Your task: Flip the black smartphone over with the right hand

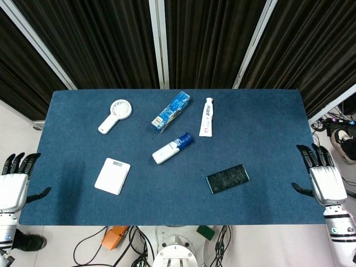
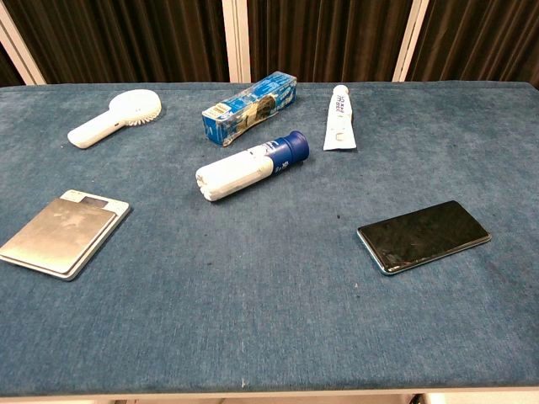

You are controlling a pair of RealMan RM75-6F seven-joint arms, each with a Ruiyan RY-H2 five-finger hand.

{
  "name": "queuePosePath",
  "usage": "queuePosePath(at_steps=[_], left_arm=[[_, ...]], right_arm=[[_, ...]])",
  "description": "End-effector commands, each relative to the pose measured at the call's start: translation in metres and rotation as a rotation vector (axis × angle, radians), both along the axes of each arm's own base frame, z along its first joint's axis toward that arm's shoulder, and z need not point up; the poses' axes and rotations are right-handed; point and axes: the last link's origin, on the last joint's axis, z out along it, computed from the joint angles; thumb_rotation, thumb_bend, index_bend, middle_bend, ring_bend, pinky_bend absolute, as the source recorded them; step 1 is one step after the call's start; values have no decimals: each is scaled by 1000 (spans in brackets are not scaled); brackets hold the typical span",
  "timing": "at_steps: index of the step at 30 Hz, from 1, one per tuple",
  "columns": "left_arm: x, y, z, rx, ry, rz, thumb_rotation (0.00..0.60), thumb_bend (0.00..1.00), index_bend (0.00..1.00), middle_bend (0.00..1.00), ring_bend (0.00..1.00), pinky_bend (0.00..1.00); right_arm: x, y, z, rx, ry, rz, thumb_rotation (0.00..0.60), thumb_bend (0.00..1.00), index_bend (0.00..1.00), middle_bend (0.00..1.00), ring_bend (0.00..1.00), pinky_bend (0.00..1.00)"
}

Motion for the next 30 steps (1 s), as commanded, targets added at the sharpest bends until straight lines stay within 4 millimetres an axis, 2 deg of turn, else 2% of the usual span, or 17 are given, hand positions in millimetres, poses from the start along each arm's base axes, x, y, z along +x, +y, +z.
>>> queuePosePath(at_steps=[1, 5, 9, 14, 21, 30], left_arm=[[-1, 0, -1, -8, -6, 8, 600, 148, 112, 127, 73, 0], [-1, 0, -2, -10, -2, 7, 600, 147, 113, 127, 73, 0], [2, 0, -3, -12, -5, -4, 600, 147, 112, 127, 73, 0], [5, 2, -4, -13, -2, -13, 600, 147, 112, 126, 73, 0], [6, 3, -4, -14, -3, -16, 600, 147, 112, 126, 73, 0], [6, 5, -4, -20, -3, -14, 600, 148, 112, 126, 73, 0]], right_arm=[[2, -1, -4, 17, -6, 5, 600, 216, 112, 167, 0, 93], [7, -4, -18, 99, -9, 22, 600, 216, 121, 167, 0, 93], [15, -12, -47, 248, -7, 51, 600, 216, 152, 160, 0, 93], [27, -27, -84, 374, 2, 95, 600, 220, 243, 117, 0, 93], [44, -49, -131, 457, -9, 151, 600, 223, 352, 116, 0, 93], [48, -60, -158, 492, 23, 164, 600, 227, 370, 116, 0, 93]])
